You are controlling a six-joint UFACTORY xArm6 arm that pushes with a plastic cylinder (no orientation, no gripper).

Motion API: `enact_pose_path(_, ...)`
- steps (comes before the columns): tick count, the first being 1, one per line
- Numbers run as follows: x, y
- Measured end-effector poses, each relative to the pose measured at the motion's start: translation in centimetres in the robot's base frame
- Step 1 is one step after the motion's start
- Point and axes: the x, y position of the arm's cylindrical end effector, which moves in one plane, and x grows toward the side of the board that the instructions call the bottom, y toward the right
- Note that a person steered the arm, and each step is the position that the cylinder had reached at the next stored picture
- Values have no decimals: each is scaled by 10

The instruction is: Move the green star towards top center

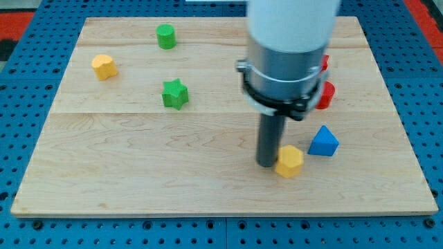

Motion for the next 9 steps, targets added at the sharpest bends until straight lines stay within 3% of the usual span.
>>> enact_pose_path(1, 3, 52)
enact_pose_path(2, 3, 54)
enact_pose_path(5, -20, -108)
enact_pose_path(6, -50, -123)
enact_pose_path(7, -113, -130)
enact_pose_path(9, -93, -140)
